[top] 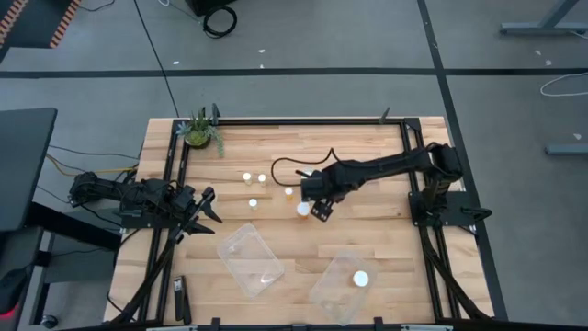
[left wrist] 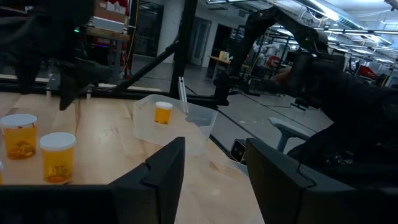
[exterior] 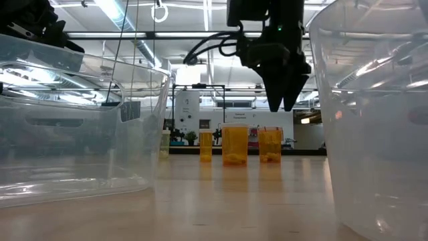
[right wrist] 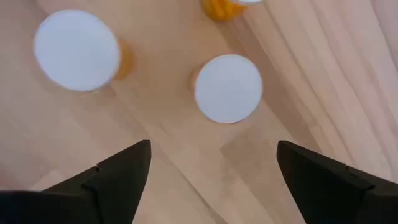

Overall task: Pick and place medicine bottles into bin by pill shape (circle, oval)
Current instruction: Put the large orange pill bottle into the right transparent bin

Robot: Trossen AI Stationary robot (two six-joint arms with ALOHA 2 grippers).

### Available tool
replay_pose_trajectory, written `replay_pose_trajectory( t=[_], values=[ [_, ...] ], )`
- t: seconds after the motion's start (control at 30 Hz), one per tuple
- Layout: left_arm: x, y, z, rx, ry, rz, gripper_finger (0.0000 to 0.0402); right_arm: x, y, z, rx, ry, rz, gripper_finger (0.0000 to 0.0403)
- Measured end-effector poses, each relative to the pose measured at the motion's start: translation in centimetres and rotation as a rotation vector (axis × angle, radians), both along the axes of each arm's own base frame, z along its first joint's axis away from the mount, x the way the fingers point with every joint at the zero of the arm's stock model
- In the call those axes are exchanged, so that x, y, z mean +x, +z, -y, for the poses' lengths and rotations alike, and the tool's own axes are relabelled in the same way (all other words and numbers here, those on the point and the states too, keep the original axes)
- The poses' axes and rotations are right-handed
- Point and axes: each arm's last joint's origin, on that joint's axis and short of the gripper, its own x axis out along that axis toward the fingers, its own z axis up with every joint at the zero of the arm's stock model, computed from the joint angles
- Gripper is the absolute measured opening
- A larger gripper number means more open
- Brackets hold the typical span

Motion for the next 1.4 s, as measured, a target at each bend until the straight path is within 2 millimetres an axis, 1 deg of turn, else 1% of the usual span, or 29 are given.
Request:
replay_pose_trajectory(
  t=[0.13,0.27,0.47,0.67,0.77,0.93,1.03,1.27,1.4],
  values=[
    [0.0,0.0,0.0,0.0,0.0,0.0,0.0181,0.0,0.0,1.2,0.009,0.005,-0.005,0.0356],
    [0.0,0.0,0.0,0.0,0.0,0.0,0.0178,0.4,0.0,2.0,0.039,0.017,0.025,0.0356],
    [0.0,0.0,0.0,0.0,0.0,0.0,0.0179,0.8,0.1,2.4,0.033,0.035,0.065,0.0356],
    [0.0,0.0,0.0,0.0,0.0,0.0,0.0179,0.9,0.0,2.7,-0.021,0.051,0.075,0.0356],
    [0.0,0.0,0.0,0.0,0.0,0.0,0.0177,1.0,-0.8,3.0,-0.011,0.046,0.102,0.0356],
    [0.0,0.0,0.0,0.0,0.0,0.0,0.018,0.3,-3.0,3.2,0.003,0.04,0.071,0.0356],
    [0.0,0.0,0.0,0.0,0.0,0.0,0.0181,0.1,-3.9,3.2,0.005,0.048,0.079,0.0356],
    [0.0,0.0,0.0,0.0,0.0,0.0,0.0178,-0.3,-5.4,3.8,0.011,0.039,0.091,0.0353],
    [0.0,0.0,0.0,0.0,0.0,0.0,0.0181,-0.4,-5.8,3.8,0.012,0.048,0.095,0.0333]
  ],
)
